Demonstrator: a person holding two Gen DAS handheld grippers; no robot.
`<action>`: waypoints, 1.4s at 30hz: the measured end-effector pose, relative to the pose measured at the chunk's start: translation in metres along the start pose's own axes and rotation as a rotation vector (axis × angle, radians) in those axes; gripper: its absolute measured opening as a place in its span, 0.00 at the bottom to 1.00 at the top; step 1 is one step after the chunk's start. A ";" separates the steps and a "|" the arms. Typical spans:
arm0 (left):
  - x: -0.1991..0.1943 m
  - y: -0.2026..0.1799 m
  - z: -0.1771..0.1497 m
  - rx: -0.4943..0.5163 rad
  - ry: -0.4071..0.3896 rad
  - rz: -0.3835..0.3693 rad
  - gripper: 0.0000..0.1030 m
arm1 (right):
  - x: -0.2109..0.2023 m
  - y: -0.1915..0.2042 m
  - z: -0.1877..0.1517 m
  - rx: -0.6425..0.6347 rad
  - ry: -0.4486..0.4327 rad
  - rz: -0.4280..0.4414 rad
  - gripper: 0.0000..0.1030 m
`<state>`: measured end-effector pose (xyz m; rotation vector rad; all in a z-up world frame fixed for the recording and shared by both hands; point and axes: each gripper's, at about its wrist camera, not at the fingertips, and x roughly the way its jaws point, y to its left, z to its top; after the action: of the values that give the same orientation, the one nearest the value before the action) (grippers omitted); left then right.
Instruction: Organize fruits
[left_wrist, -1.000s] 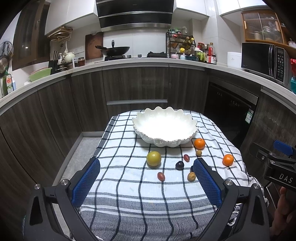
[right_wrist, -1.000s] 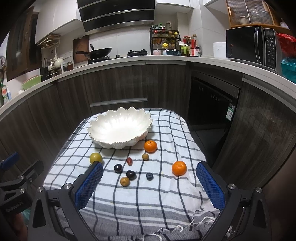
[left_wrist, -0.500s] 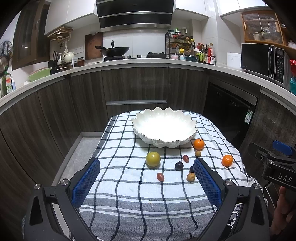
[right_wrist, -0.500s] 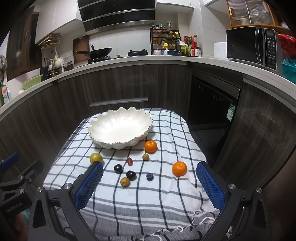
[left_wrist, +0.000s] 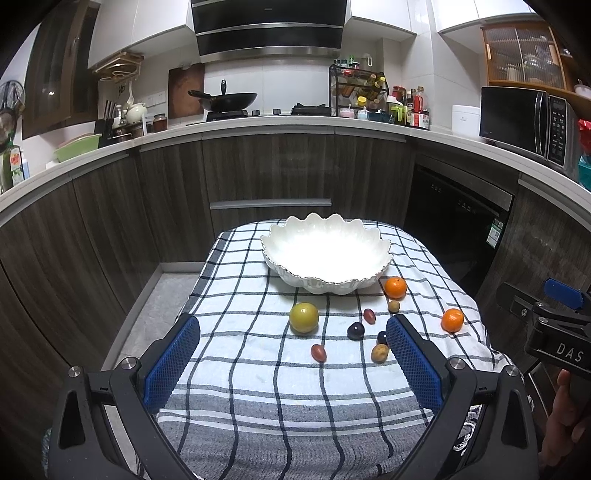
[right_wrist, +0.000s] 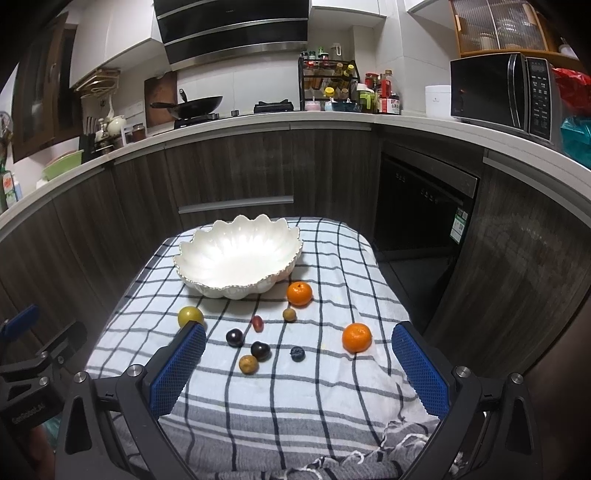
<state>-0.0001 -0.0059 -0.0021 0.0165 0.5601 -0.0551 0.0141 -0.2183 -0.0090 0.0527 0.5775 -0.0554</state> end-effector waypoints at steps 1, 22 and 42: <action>0.000 0.001 0.000 0.000 0.000 -0.001 1.00 | 0.000 0.000 0.000 -0.001 0.000 0.000 0.99; -0.003 0.001 0.003 -0.001 -0.003 0.001 1.00 | -0.001 0.000 0.001 0.002 -0.002 -0.001 0.99; 0.009 0.002 0.009 0.025 0.012 0.003 1.00 | 0.009 0.000 0.004 0.003 0.019 -0.009 0.99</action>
<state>0.0129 -0.0044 0.0011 0.0423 0.5714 -0.0589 0.0239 -0.2185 -0.0109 0.0537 0.5963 -0.0645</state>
